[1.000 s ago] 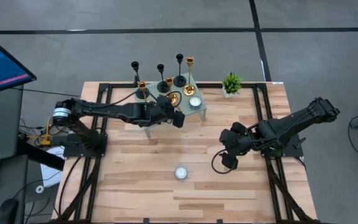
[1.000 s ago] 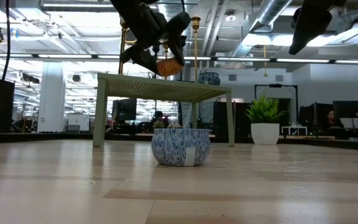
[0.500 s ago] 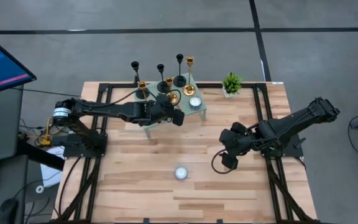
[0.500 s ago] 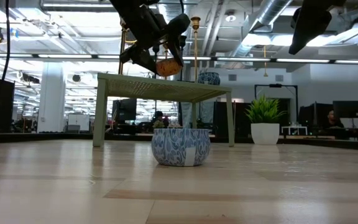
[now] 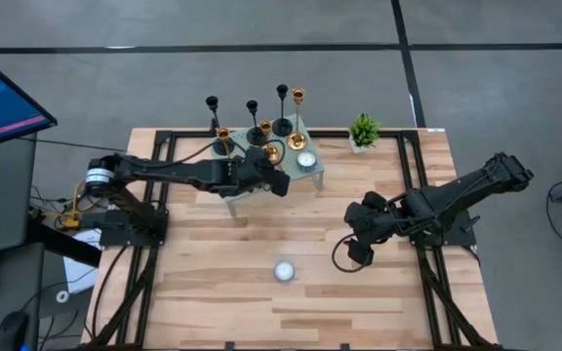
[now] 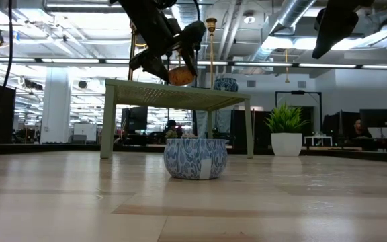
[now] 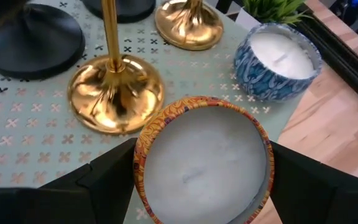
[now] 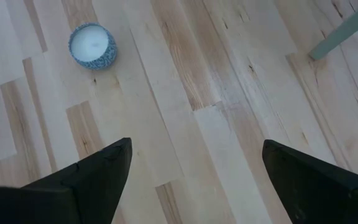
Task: Pick & Place candle stick holders
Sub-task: Put the orange scented candle on the shelf
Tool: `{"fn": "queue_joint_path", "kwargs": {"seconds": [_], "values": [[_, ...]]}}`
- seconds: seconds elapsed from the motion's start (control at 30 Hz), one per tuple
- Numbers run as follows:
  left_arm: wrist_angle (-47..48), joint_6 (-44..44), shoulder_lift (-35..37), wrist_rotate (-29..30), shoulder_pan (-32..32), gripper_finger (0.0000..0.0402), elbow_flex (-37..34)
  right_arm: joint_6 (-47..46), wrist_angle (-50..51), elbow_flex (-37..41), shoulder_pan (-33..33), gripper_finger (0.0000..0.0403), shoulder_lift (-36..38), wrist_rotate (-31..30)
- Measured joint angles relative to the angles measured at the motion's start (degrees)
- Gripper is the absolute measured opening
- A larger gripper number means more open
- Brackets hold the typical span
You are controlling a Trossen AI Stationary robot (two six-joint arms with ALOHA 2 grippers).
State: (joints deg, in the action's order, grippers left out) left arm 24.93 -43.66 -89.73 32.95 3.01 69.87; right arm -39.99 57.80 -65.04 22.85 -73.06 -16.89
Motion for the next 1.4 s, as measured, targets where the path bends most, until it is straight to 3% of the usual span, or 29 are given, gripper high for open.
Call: {"fn": "queue_joint_path", "kwargs": {"seconds": [1.23, 1.4], "values": [[-0.29, 0.41, -0.88, -3.54, 1.37, 0.0333, -0.26, 0.96, 0.44, 0.0, 0.0, 0.0352, 0.0, 0.09], [-0.3, 4.84, -0.25, -4.6, 1.61, 0.0333, -0.31, 0.96, 0.44, 0.0, 0.0, 0.0352, 0.0, 0.26]]}}
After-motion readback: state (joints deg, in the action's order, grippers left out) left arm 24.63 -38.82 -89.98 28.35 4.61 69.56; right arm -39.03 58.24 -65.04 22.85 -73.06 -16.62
